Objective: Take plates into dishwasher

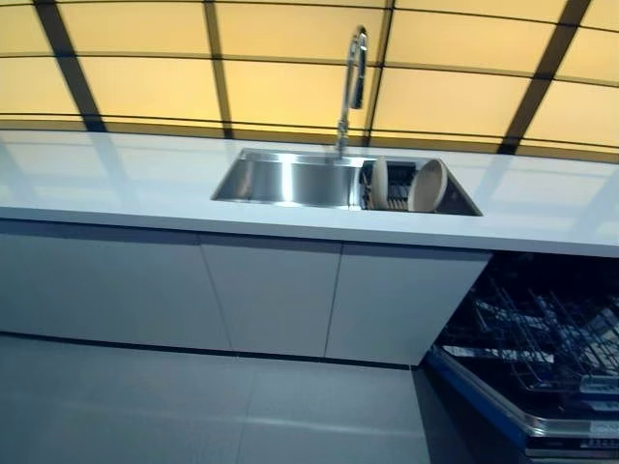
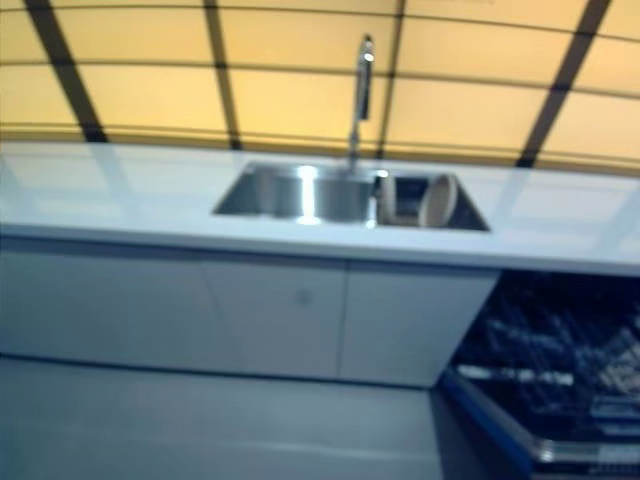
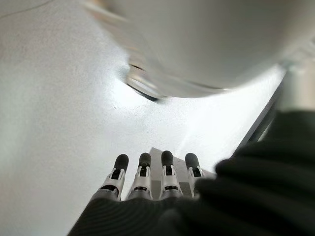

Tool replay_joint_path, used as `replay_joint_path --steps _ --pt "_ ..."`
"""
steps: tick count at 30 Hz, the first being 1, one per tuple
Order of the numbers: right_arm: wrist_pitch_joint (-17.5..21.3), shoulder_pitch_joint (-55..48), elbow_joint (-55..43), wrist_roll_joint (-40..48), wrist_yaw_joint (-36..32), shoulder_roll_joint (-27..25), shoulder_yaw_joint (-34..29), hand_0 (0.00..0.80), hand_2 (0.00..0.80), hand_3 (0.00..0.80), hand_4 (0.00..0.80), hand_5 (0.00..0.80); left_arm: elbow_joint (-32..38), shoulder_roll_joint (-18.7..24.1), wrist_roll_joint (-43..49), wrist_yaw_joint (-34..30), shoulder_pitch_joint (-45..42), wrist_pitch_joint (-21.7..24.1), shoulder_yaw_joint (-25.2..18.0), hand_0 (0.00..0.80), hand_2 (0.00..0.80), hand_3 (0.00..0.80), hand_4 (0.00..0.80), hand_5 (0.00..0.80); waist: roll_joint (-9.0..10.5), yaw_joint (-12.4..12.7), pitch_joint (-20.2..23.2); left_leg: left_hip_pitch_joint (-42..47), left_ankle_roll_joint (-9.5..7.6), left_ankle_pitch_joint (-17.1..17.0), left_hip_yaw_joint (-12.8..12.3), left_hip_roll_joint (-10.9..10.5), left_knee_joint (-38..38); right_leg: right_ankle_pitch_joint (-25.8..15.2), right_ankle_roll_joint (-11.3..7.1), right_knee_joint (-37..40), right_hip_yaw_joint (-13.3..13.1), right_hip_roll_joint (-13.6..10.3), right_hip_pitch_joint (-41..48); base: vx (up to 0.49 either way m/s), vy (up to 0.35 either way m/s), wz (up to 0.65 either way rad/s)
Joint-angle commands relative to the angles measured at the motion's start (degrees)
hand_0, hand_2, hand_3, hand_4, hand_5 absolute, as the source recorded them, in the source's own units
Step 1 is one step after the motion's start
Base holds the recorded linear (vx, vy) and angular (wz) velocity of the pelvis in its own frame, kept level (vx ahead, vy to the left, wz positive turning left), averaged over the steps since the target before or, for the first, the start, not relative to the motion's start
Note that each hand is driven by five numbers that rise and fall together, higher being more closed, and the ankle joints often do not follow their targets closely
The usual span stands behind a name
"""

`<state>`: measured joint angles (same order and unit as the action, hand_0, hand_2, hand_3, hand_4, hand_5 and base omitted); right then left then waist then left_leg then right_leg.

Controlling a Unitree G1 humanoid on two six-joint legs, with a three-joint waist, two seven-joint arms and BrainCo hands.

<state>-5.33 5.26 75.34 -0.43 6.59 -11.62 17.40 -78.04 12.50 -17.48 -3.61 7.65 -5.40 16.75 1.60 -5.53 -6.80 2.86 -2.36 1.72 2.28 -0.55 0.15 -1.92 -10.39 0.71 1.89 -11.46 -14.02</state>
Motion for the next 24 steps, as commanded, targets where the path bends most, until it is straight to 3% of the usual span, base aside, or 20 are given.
replay_joint_path --steps 1,3,5,7,10,14,17,18,21,22,24 --pt "-2.61 -1.23 1.87 1.58 -0.1 -2.23 -1.04 0.0 0.0 0.0 0.0 0.0 2.14 0.94 2.86 -1.57 -0.59 0.22 0.18 0.0 0.0 0.0 0.0 0.0 -0.79 -1.45 -2.92 4.28 -2.46 4.24 5.42 -3.4 3.99 -12.78 3.49 -0.47 -3.17 5.36 -3.41 0.436 -0.28 0.83" --pt "-3.51 -0.85 1.92 0.36 -0.01 -1.99 -0.7 0.0 0.0 0.0 0.0 0.0 1.9 0.25 2.21 -0.91 -1.52 0.15 -0.68 0.0 0.0 0.0 0.0 0.0 0.22 -0.85 -2.06 4.74 -1.86 5.58 4.94 -2.72 5.82 -12.48 3.88 -2.59 -2.46 4.95 -0.38 0.292 -0.257 1.14" --pt "-3.89 -0.8 1.43 0.1 0.69 -2.14 0.3 0.0 0.0 0.0 0.0 0.0 2.35 0.39 -1.63 -1.16 -2.01 -0.15 -1.81 0.0 0.0 0.0 0.0 0.0 0.31 -1.16 -1.09 6.93 -0.68 6.56 3.16 -0.06 5.64 -11.02 4.15 -6.17 -1.7 4.49 0.21 0.261 -0.2 0.87" --pt "-1.96 -0.29 0.4 -0.42 1.19 -2.91 0.57 0.0 0.0 0.0 0.0 0.0 2.59 0.24 -1.17 -0.76 -2.65 -0.18 -3.2 0.0 0.0 0.0 0.0 0.0 0.05 -1.16 -0.23 9.77 1.03 6.04 1.03 3.27 3.55 -9.55 5.19 -5.99 0.42 4.51 2.26 0.309 -0.214 0.22" --pt "-1.63 0.62 -0.62 0.82 0.95 -3.8 0.77 0.0 0.0 0.0 0.0 0.0 2.53 0.25 -0.62 -0.13 -3.08 0.83 -2.8 0.0 0.0 0.0 0.0 0.0 -0.23 -1.22 0.62 9.2 2.41 4.8 -0.81 5.04 2.66 -7.76 5.97 -6.09 0.53 5.41 3.07 0.171 -0.151 -0.12" --pt "-0.77 1.43 -1.17 -0.38 0.23 -4.56 1.54 0.0 0.0 0.0 0.0 0.0 1.88 0.61 -0.49 0.42 -3.16 0.43 -2.7 0.0 0.0 0.0 0.0 0.0 -1.04 -0.86 1.62 9.08 4.49 0.42 -2.52 7.39 2.8 -5.73 6.88 -6.41 3.48 5.86 3.87 0.138 -0.15 -0.34" --pt "-1.28 1.54 -1.19 -0.61 0.36 -4.58 2.52 0.0 0.0 0.0 0.0 0.0 1.05 0.82 -0.41 1.62 -3.2 -1.59 -2.92 0.0 0.0 0.0 0.0 0.0 -1.73 -1.12 3.12 8.5 5.79 -7.69 -0.22 9.93 7.63 -4.0 9.29 -5.76 3.46 7.7 5.04 0.157 -0.189 -0.26" --pt "-1.34 1.58 -1.17 -0.51 0.34 -4.59 2.59 0.0 0.0 0.0 0.0 0.0 1.02 0.81 -0.44 1.66 -3.22 -1.64 -2.95 0.0 0.0 0.0 0.0 0.0 -1.7 -1.17 3.19 8.47 5.81 -7.92 -0.12 10.03 8.25 -3.96 9.43 -5.67 3.55 7.73 5.12 0.146 -0.208 0.09" --pt "-2.25 2.31 -0.98 -1.3 -0.73 -4.46 4.63 0.0 0.0 0.0 0.0 0.0 0.9 0.1 -2.86 2.39 -3.66 -1.61 -3.85 0.0 0.0 0.0 0.0 0.0 -0.12 -0.45 3.31 3.85 4.91 -11.8 0.98 8.77 22.8 -1.9 12.06 -5.26 2.02 8.31 7.77 0.211 -0.253 -0.04" --pt "-2.71 2.34 -1.31 -1.49 -0.73 -4.52 4.93 0.0 0.0 0.0 0.0 0.0 1.15 -0.07 -2.74 2.19 -3.68 -1.65 -3.94 0.0 0.0 0.0 0.0 0.0 0.38 0.53 2.54 -0.51 4.29 -11.2 1.22 7.17 27.15 -1.32 12.51 -5.24 1.04 8.54 9.31 0.274 -0.269 0.03" --pt "-3.87 2.61 -1.58 -2.27 -1.02 -4.37 5.61 0.0 0.0 0.0 0.0 0.0 1.6 -0.7 -2.32 1.69 -3.67 -1.42 -3.96 0.0 0.0 0.0 0.0 0.0 1.34 3.67 0.48 -12.84 1.97 -9.5 0.72 -0.24 31.07 -0.24 12.54 -4.74 -2.0 9.09 13.41 0.318 -0.191 -0.02"
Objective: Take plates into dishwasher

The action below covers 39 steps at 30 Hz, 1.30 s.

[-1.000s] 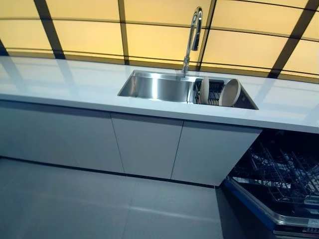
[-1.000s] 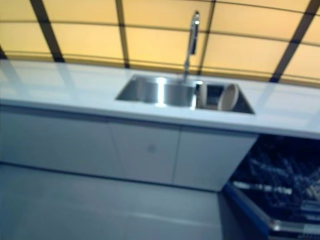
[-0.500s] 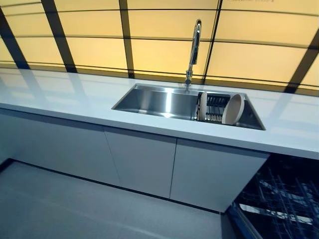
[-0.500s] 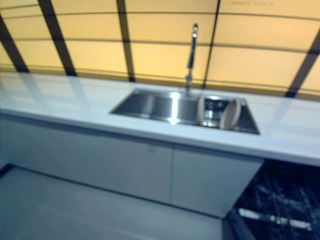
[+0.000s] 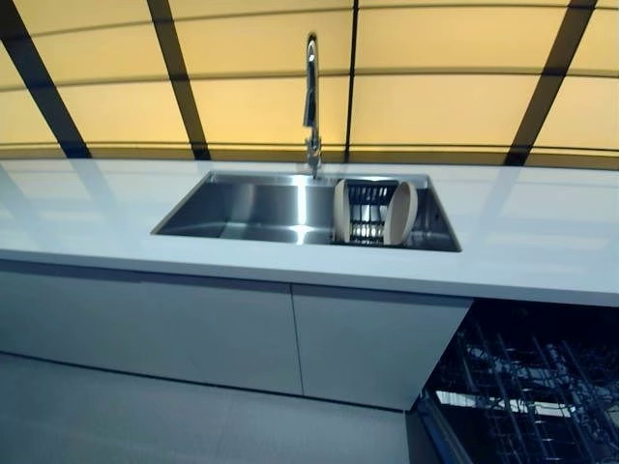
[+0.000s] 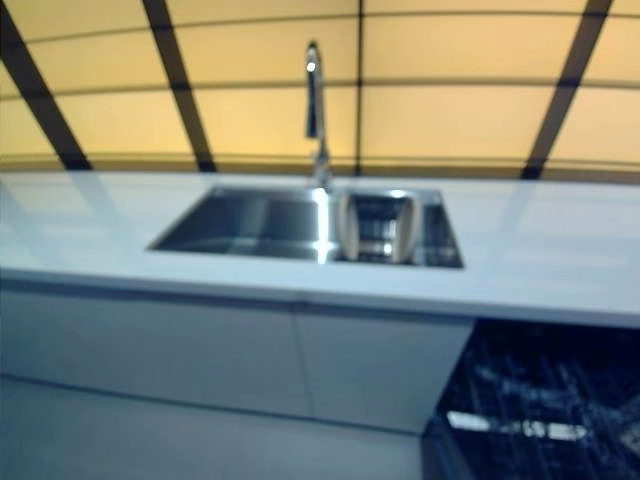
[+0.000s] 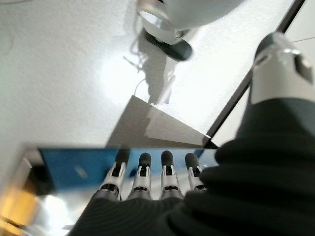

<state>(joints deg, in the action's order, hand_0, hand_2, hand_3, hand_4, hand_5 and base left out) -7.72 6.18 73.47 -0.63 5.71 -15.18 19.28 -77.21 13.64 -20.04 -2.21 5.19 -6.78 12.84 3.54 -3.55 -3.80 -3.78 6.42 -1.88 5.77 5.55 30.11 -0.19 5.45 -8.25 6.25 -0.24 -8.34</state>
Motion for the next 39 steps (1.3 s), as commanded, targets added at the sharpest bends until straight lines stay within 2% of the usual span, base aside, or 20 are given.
replay_joint_path --steps 1,2,3,5,6,8,10,12,16,19,25,28,29,32,34,35,36,37,38,39 --pt "-1.47 1.88 0.54 -2.16 -0.55 -0.74 3.79 0.0 0.0 0.0 0.0 0.0 0.92 -1.99 -0.14 0.19 -1.45 0.27 0.02 0.0 0.0 0.0 0.0 0.0 -0.97 2.64 -3.04 -8.21 -7.02 -5.77 -3.54 -7.56 -1.23 -1.45 -3.59 4.37 -7.08 -1.36 9.06 0.421 -0.072 -0.36" --pt "-1.11 2.28 1.1 -2.76 -1.12 -0.61 3.6 0.0 0.0 0.0 0.0 0.0 1.21 -1.98 -0.84 -0.07 -2.0 0.65 0.22 0.0 0.0 0.0 0.0 0.0 -2.12 3.89 -3.86 -9.14 -6.96 -6.22 -5.49 -7.55 -8.35 -0.37 -4.06 4.52 -7.92 0.45 11.13 0.601 -0.008 -0.68" --pt "-0.68 2.54 1.37 -3.16 -1.28 -0.29 3.34 0.0 0.0 0.0 0.0 0.0 1.39 -1.75 -1.74 -0.15 -2.6 1.39 0.87 0.0 0.0 0.0 0.0 0.0 -3.55 5.87 -5.05 -9.95 -6.16 -9.22 -6.69 -7.63 -18.26 1.3 -4.16 4.4 -9.44 2.97 14.17 0.546 0.006 -0.78" --pt "-0.51 2.49 1.21 -3.38 -1.11 -0.04 3.32 0.0 0.0 0.0 0.0 0.0 1.47 -1.7 -1.85 0.09 -2.89 1.7 1.04 0.0 0.0 0.0 0.0 0.0 -4.22 7.54 -5.31 -11.96 -5.37 -11.64 -5.39 -8.11 -23.75 2.36 -4.09 4.48 -11.45 4.5 16.66 0.465 -0.012 -0.77" --pt "-0.2 2.27 1.0 -4.58 -0.85 0.18 3.31 0.0 0.0 0.0 0.0 0.0 1.44 -1.91 -2.39 0.83 -3.37 2.27 1.14 0.0 0.0 0.0 0.0 0.0 -3.89 9.52 -5.03 -13.1 -4.75 -13.44 -3.62 -9.32 -28.91 3.97 -4.02 5.13 -14.07 5.07 19.79 0.401 -0.019 -0.58" --pt "0.3 2.2 1.29 -4.82 -0.86 0.2 3.03 0.0 0.0 0.0 0.0 0.0 1.5 -1.88 -2.66 1.1 -3.31 2.18 0.94 0.0 0.0 0.0 0.0 0.0 -3.52 9.74 -4.42 -12.45 -5.18 -12.0 -4.96 -9.33 -29.83 5.19 -4.19 5.3 -14.59 4.62 21.06 0.284 0.046 -0.88" --pt "0.37 1.75 1.86 -5.35 -0.87 0.56 2.18 0.0 0.0 0.0 0.0 0.0 1.45 -1.76 -1.93 1.34 -2.78 2.06 0.55 0.0 0.0 0.0 0.0 0.0 -3.21 9.21 -3.04 -10.54 -5.99 -10.47 -8.28 -8.51 -31.07 6.4 -5.23 5.17 -13.67 3.12 22.31 0.278 0.118 -1.06" --pt "0.07 0.78 2.04 -5.48 -1.19 1.05 1.64 0.0 0.0 0.0 0.0 0.0 1.38 -1.4 -2.18 1.41 -2.09 2.96 0.79 0.0 0.0 0.0 0.0 0.0 -2.92 8.56 -2.01 -8.98 -6.92 -9.07 -9.19 -8.14 -31.26 7.12 -6.02 5.07 -12.94 1.8 23.09 0.245 0.109 -0.4" --pt "0.35 -0.74 2.33 -5.76 -1.23 1.84 1.91 0.0 0.0 0.0 0.0 0.0 1.86 -0.44 -3.15 1.33 -0.5 3.52 1.22 0.0 0.0 0.0 0.0 0.0 -2.51 7.91 -0.41 -6.11 -8.29 -7.66 -8.6 -8.61 -32.72 6.31 -6.84 5.72 -11.01 0.3 22.4 0.156 0.068 -0.1" --pt "0.97 -0.12 2.36 -4.64 -1.1 2.3 2.4 0.0 0.0 0.0 0.0 0.0 1.3 -0.3 -2.12 0.62 0.62 3.51 1.62 0.0 0.0 0.0 0.0 0.0 -2.27 7.92 -0.03 -6.09 -8.67 -7.53 -7.63 -9.05 -32.87 4.99 -7.19 6.1 -10.42 -0.2 20.63 0.048 0.024 0.35" --pt "1.79 1.08 0.66 -2.57 0.0 2.91 3.25 0.0 0.0 0.0 0.0 0.0 0.49 -0.96 -0.23 0.91 0.73 3.26 2.15 0.0 0.0 0.0 0.0 0.0 -1.44 8.29 -0.58 -9.7 -9.19 -5.69 -6.65 -9.77 -27.77 4.66 -6.93 5.18 -11.52 -0.42 18.19 0.03 0.026 0.06" --pt "1.76 1.14 -0.12 -2.12 -0.27 2.62 3.18 0.0 0.0 0.0 0.0 0.0 0.66 -1.03 -0.32 1.24 0.85 3.23 2.07 0.0 0.0 0.0 0.0 0.0 -0.92 8.25 -0.88 -10.55 -9.29 -4.06 -7.13 -9.88 -24.6 4.52 -7.25 4.88 -11.0 -1.3 17.84 0.093 0.057 0.01" --pt "1.26 1.34 -0.3 -2.61 -0.45 2.45 2.82 0.0 0.0 0.0 0.0 0.0 0.78 -1.09 -0.45 1.54 1.1 3.41 1.66 0.0 0.0 0.0 0.0 0.0 -0.62 8.13 -0.99 -10.22 -9.39 -3.1 -7.85 -9.56 -23.52 4.2 -7.82 4.6 -10.13 -2.33 17.56 0.106 0.064 -0.02" --pt "1.01 1.5 0.32 -2.94 -0.32 2.39 2.3 0.0 0.0 0.0 0.0 0.0 0.66 -1.23 -0.03 1.42 1.62 4.31 1.66 0.0 0.0 0.0 0.0 0.0 -0.59 8.08 -0.84 -9.43 -9.77 -2.19 -8.43 -9.02 -23.35 4.5 -8.48 3.02 -9.24 -3.45 17.79 0.146 0.083 -0.06" --pt "0.61 1.24 0.62 -2.48 0.11 2.57 1.75 0.0 0.0 0.0 0.0 0.0 0.78 -1.01 1.7 1.21 1.98 4.51 2.24 0.0 0.0 0.0 0.0 0.0 -0.1 8.22 -0.12 -8.24 -10.87 -1.66 -8.84 -9.68 -24.42 1.99 -9.91 -0.27 -8.83 -4.86 18.65 0.167 0.079 -0.05" --pt "0.44 1.11 0.58 -2.32 0.05 2.71 1.52 0.0 0.0 0.0 0.0 0.0 0.98 -0.8 2.97 1.08 1.88 4.42 2.68 0.0 0.0 0.0 0.0 0.0 -0.11 8.0 0.37 -6.45 -11.33 -1.79 -8.91 -10.09 -26.07 -2.7 -11.04 -5.35 -8.13 -6.05 17.01 0.153 0.09 -0.13" --pt "0.54 0.98 0.57 -2.27 0.04 2.7 1.39 0.0 0.0 0.0 0.0 0.0 1.05 -0.66 3.73 0.92 1.89 4.33 3.14 0.0 0.0 0.0 0.0 0.0 -0.76 7.52 0.45 -4.95 -11.55 -1.68 -8.85 -9.83 -27.19 -5.14 -11.45 -10.61 -7.7 -6.28 14.63 0.216 0.157 -0.15" --pt "1.07 0.49 0.43 -2.39 0.34 2.45 1.15 0.0 0.0 0.0 0.0 0.0 1.04 -0.33 4.78 0.37 1.97 4.22 3.77 0.0 0.0 0.0 0.0 0.0 -2.25 6.3 0.25 -2.4 -11.66 -1.49 -8.2 -9.16 -28.71 -7.09 -11.48 -17.07 -7.48 -5.12 10.04 0.169 0.133 -0.14" --pt "1.1 0.37 0.38 -2.39 0.32 2.39 1.13 0.0 0.0 0.0 0.0 0.0 1.03 -0.29 5.05 0.3 1.97 4.24 3.83 0.0 0.0 0.0 0.0 0.0 -2.25 6.06 0.16 -1.99 -11.67 -1.53 -8.09 -9.3 -29.03 -6.91 -11.48 -18.13 -7.48 -5.16 9.32 0.254 0.158 -0.07" --pt "1.41 -0.05 0.13 -2.0 0.35 2.01 1.32 0.0 0.0 0.0 0.0 0.0 0.96 0.05 5.3 -0.01 2.24 4.04 4.46 0.0 0.0 0.0 0.0 0.0 -3.54 4.48 -0.3 1.54 -11.16 -1.54 -7.29 -8.8 -30.99 -7.77 -11.13 -18.48 -4.99 -4.7 3.21 0.23 0.078 -0.02"
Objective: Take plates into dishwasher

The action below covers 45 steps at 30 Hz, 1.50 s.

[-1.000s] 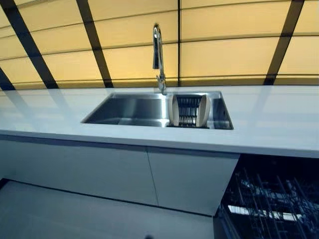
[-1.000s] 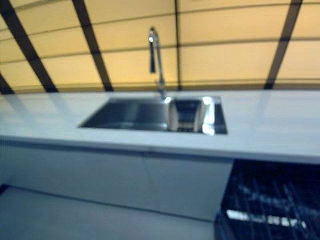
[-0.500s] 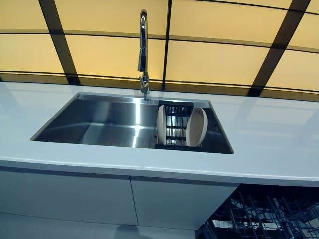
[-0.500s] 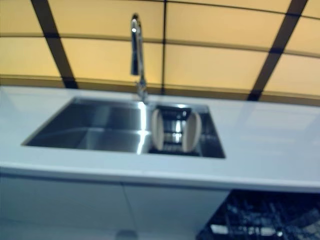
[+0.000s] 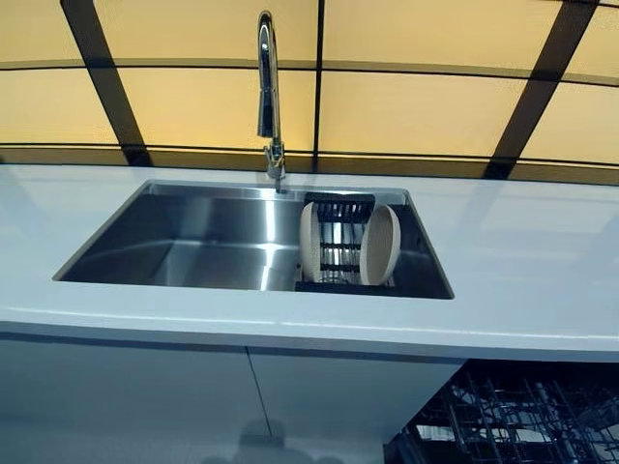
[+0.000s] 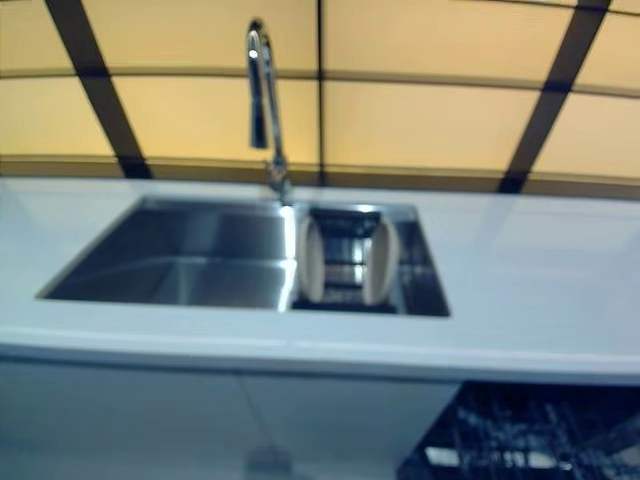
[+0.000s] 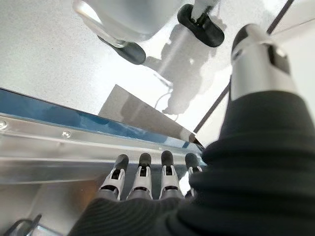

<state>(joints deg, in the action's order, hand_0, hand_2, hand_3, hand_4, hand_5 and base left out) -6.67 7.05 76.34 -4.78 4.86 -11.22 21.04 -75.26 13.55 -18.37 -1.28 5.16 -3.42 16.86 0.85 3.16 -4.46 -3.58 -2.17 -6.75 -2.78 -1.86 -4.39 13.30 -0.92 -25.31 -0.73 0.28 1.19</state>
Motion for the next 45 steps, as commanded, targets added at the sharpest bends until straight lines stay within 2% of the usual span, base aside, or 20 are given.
replay_joint_path --steps 1,2,3,4,5,7,10,16,19,22,24,26,28,29,31,34,35,40,43,45 --pt "0.38 -0.96 -2.75 2.24 0.83 -2.13 -0.3 0.0 0.0 0.0 0.0 0.0 -1.02 0.32 2.68 -0.95 2.36 0.57 0.56 0.0 0.0 0.0 0.0 0.0 -1.13 -3.06 0.08 3.13 -2.08 3.22 1.23 -1.33 2.22 -20.83 -4.56 0.5 3.87 -6.15 -8.2 0.258 0.062 0.25" --pt "0.51 -0.96 -2.6 2.03 0.7 -2.21 -0.23 0.0 0.0 0.0 0.0 0.0 -0.97 0.43 2.16 -0.99 2.4 0.43 0.49 0.0 0.0 0.0 0.0 0.0 -1.26 -3.57 -0.34 4.56 -1.79 3.25 1.31 -1.27 1.26 -20.66 -4.55 1.88 4.89 -6.75 -8.82 0.222 -0.059 0.4" --pt "1.34 -0.81 -2.08 1.52 1.24 -2.36 -0.05 0.0 0.0 0.0 0.0 0.0 -0.72 0.68 1.52 -1.23 2.6 0.03 0.23 0.0 0.0 0.0 0.0 0.0 -1.3 -4.29 -0.63 6.37 -1.13 3.94 0.97 -1.13 0.05 -21.6 -4.73 8.01 6.85 -8.01 -11.24 0.152 -0.065 0.29" --pt "1.37 -0.82 -2.04 1.52 1.26 -2.35 -0.02 0.0 0.0 0.0 0.0 0.0 -0.71 0.68 1.51 -1.24 2.57 0.02 0.22 0.0 0.0 0.0 0.0 0.0 -1.4 -4.43 -0.84 6.7 -1.09 4.1 1.12 -1.01 0.03 -21.53 -4.71 8.21 7.05 -7.92 -10.76 0.195 -0.127 -0.14" --pt "2.68 -0.48 -1.51 1.51 1.5 -2.5 0.07 0.0 0.0 0.0 0.0 0.0 -0.84 0.72 1.41 -1.4 2.98 0.08 -0.03 0.0 0.0 0.0 0.0 0.0 -1.22 -5.49 -1.32 8.21 -0.61 5.12 1.64 -0.92 -0.58 -22.42 -5.17 15.42 7.25 -7.92 -12.11 0.124 -0.113 -0.16" --pt "2.61 -0.29 -1.76 0.72 1.57 -2.46 -0.11 0.0 0.0 0.0 0.0 0.0 -0.41 0.75 1.32 -1.23 2.76 -0.07 -0.72 0.0 0.0 0.0 0.0 0.0 -0.82 -5.56 -0.93 7.87 -0.37 5.32 2.26 -0.94 -0.61 -21.4 -5.47 19.63 5.2 -6.6 -9.91 0.101 -0.118 0.15" --pt "2.72 0.16 -1.02 0.85 1.06 -2.91 -0.51 0.0 0.0 0.0 0.0 0.0 -0.42 -0.11 2.21 -1.85 1.72 0.42 -0.83 0.0 0.0 0.0 0.0 0.0 -0.32 -4.73 0.17 7.97 0.07 5.08 1.51 -0.7 -0.61 -21.5 -5.56 23.66 5.67 -6.41 -6.0 0.072 -0.066 0.24" --pt "3.32 -0.05 -1.83 1.95 -1.62 -3.26 -0.74 0.0 0.0 0.0 0.0 0.0 -1.16 -0.27 3.39 -1.06 0.46 -0.06 -0.84 0.0 0.0 0.0 0.0 0.0 0.87 -4.08 1.65 8.44 0.15 5.64 0.95 -0.69 -0.61 -21.36 -5.06 26.7 5.44 -5.77 -2.13 0.069 -0.07 0.02" --pt "3.83 0.06 -4.34 2.03 -7.43 -3.83 0.11 0.0 0.0 0.0 0.0 0.0 -0.76 0.33 5.04 -1.76 0.48 -0.42 -0.68 0.0 0.0 0.0 0.0 0.0 1.48 -3.76 1.76 8.56 0.02 5.74 0.72 -0.5 -0.61 -20.92 -4.9 26.91 5.39 -5.41 -1.21 0.023 -0.085 -0.07" --pt "1.51 1.15 -9.75 1.69 -14.67 -6.28 1.83 0.0 0.0 0.0 0.0 0.0 -0.21 2.11 6.16 -1.87 0.64 -1.39 -0.85 0.0 0.0 0.0 0.0 0.0 2.49 -3.41 1.73 8.7 -0.06 5.85 0.72 -0.21 -0.61 -20.77 -4.81 26.75 5.3 -5.14 -1.02 0.022 -0.103 -0.03" --pt "-1.23 2.56 -17.1 -0.51 -24.4 -11.97 2.92 0.0 0.0 0.0 0.0 0.0 1.02 4.14 7.31 -2.25 0.52 -2.08 -1.41 0.0 0.0 0.0 0.0 0.0 3.59 -3.09 1.53 8.51 -0.08 5.78 0.36 0.26 -0.61 -21.01 -4.97 26.57 5.29 -4.91 -1.39 0.001 -0.135 0.0" --pt "-1.13 3.12 -20.14 -1.41 -27.81 -15.02 2.77 0.0 0.0 0.0 0.0 0.0 1.86 4.86 7.58 -2.36 0.54 -2.61 -1.53 0.0 0.0 0.0 0.0 0.0 3.9 -2.99 1.38 8.36 -0.05 5.74 0.2 0.47 -0.61 -21.15 -5.16 26.37 5.35 -4.86 -1.66 -0.011 -0.089 0.0" --pt "-4.24 4.49 -31.86 -0.26 -35.86 -21.76 1.48 0.0 0.0 0.0 0.0 0.0 2.79 6.29 8.14 -2.6 0.19 -2.94 -2.55 0.0 0.0 0.0 0.0 0.0 4.67 -3.5 1.07 8.12 0.05 5.62 -0.43 0.91 -0.61 -21.46 -5.37 26.09 5.25 -4.82 -2.16 -0.01 -0.058 0.0" --pt "-4.65 4.5 -33.32 0.11 -36.85 -22.54 1.12 0.0 0.0 0.0 0.0 0.0 2.88 6.4 8.23 -2.62 0.09 -2.93 -2.71 0.0 0.0 0.0 0.0 0.0 4.73 -3.58 1.03 8.11 0.07 5.61 -0.5 0.95 -0.61 -21.48 -5.38 26.06 5.21 -4.81 -2.2 -0.009 -0.038 -0.05" --pt "-7.6 4.57 -50.21 6.08 -44.88 -30.67 -2.16 0.0 0.0 0.0 0.0 0.0 3.21 7.81 8.63 -3.05 -0.53 -3.03 -5.0 0.0 0.0 0.0 0.0 0.0 5.39 -4.94 0.96 7.85 0.43 5.46 -1.44 1.28 -0.61 -21.61 -5.5 25.81 4.66 -4.69 -2.72 -0.007 -0.008 -0.06" --pt "-6.24 4.38 -60.24 12.16 -50.79 -37.21 -6.71 0.0 0.0 0.0 0.0 0.0 2.8 8.5 8.39 -3.4 -1.37 -2.73 -6.98 0.0 0.0 0.0 0.0 0.0 5.75 -6.31 1.25 7.77 0.75 5.52 -2.39 1.46 -0.61 -21.52 -5.63 25.67 4.07 -4.55 -3.07 0.006 0.027 -0.19" --pt "-7.52 5.24 -64.49 16.14 -53.46 -40.09 -9.28 0.0 0.0 0.0 0.0 0.0 2.63 8.62 8.2 -3.39 -1.71 -2.69 -7.55 0.0 0.0 0.0 0.0 0.0 5.91 -6.82 1.4 7.69 0.88 5.51 -2.86 1.58 -0.61 -21.5 -5.73 25.62 3.91 -4.5 -3.21 0.015 0.035 -0.13" --pt "-6.75 8.48 -68.8 29.62 -56.7 -45.03 -15.4 0.0 0.0 0.0 0.0 0.0 1.8 8.65 7.84 -3.28 -3.31 -1.37 -8.64 0.0 0.0 0.0 0.0 0.0 6.21 -7.51 1.96 7.72 1.23 5.74 -3.94 1.91 -0.61 -21.11 -5.9 25.55 3.61 -4.43 -3.09 0.024 0.026 -0.28" --pt "-5.93 9.76 -67.61 35.55 -53.25 -46.37 -17.93 0.0 0.0 0.0 0.0 0.0 1.89 8.55 7.83 -3.14 -4.22 -0.75 -8.49 0.0 0.0 0.0 0.0 0.0 6.27 -7.38 2.19 7.78 1.24 5.87 -4.05 1.95 -0.61 -20.94 -5.94 25.76 3.72 -4.4 -2.69 0.018 0.015 -0.15" --pt "-4.48 11.25 -66.09 38.78 -47.8 -46.36 -20.28 0.0 0.0 0.0 0.0 0.0 1.65 8.36 7.69 -3.04 -4.67 -0.34 -8.43 0.0 0.0 0.0 0.0 0.0 6.24 -7.37 2.47 7.98 1.26 6.1 -4.41 2.09 -0.61 -20.67 -5.93 25.91 3.65 -4.37 -2.3 0.02 0.021 -0.06"
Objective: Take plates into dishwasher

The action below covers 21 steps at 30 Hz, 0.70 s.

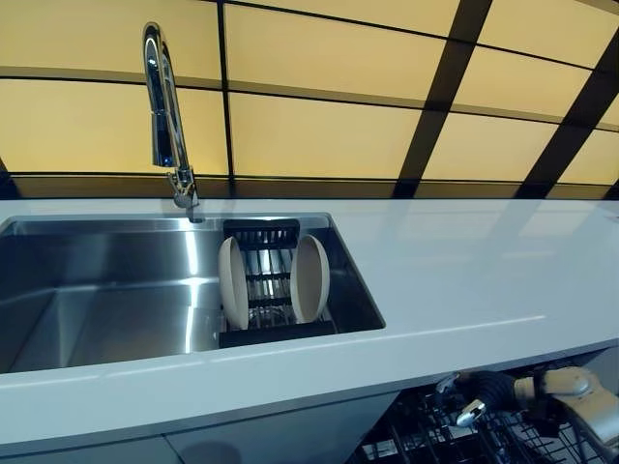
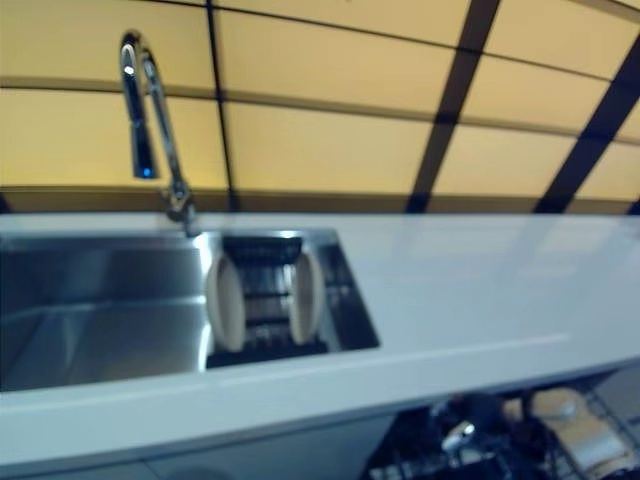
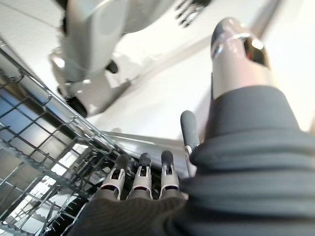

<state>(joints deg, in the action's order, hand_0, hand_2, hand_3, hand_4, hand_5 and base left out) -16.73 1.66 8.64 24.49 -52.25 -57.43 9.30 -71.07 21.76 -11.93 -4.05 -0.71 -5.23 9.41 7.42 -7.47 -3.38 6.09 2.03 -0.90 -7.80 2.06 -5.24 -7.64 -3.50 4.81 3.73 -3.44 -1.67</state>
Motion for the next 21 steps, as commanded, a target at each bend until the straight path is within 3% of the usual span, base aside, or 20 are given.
replay_joint_path --steps 1,6,12,21 --pt "5.46 17.1 1.78 10.7 10.71 -0.05 -9.19 0.0 0.0 0.0 0.0 0.0 -2.73 -0.03 1.13 -0.15 1.17 1.53 -0.93 0.0 0.0 0.0 0.0 0.0 -0.34 3.19 1.49 -1.63 -2.95 0.3 0.58 -1.84 0.24 0.3 -3.31 -4.1 -0.88 -0.62 0.69 0.028 0.027 -0.07" --pt "5.78 19.63 0.96 15.48 17.12 2.0 -11.69 0.0 0.0 0.0 0.0 0.0 -3.66 -1.2 0.77 0.3 1.39 2.08 -0.51 0.0 0.0 0.0 0.0 0.0 -0.6 2.98 1.97 -1.28 -3.02 0.83 0.23 -1.97 0.24 0.81 -3.14 -3.48 -1.36 -0.48 1.41 0.009 0.037 -0.03" --pt "6.43 22.62 1.76 17.98 18.71 1.46 -10.72 0.0 0.0 0.0 0.0 0.0 -3.51 -1.74 0.41 0.79 1.65 2.22 0.38 0.0 0.0 0.0 0.0 0.0 -0.73 3.29 2.22 -1.03 -3.04 1.2 0.3 -2.18 0.24 1.15 -3.07 -2.99 -1.15 -0.6 2.0 0.0 0.026 0.03" --pt "7.53 29.3 9.78 15.0 29.12 -3.47 -9.05 0.0 0.0 0.0 0.0 0.0 -3.1 -1.45 -0.37 1.34 1.9 1.57 2.19 0.0 0.0 0.0 0.0 0.0 -0.73 3.93 2.2 -1.04 -2.85 1.25 0.66 -2.35 0.24 1.41 -3.21 -3.12 -0.72 -0.87 2.25 -0.003 0.006 0.01"
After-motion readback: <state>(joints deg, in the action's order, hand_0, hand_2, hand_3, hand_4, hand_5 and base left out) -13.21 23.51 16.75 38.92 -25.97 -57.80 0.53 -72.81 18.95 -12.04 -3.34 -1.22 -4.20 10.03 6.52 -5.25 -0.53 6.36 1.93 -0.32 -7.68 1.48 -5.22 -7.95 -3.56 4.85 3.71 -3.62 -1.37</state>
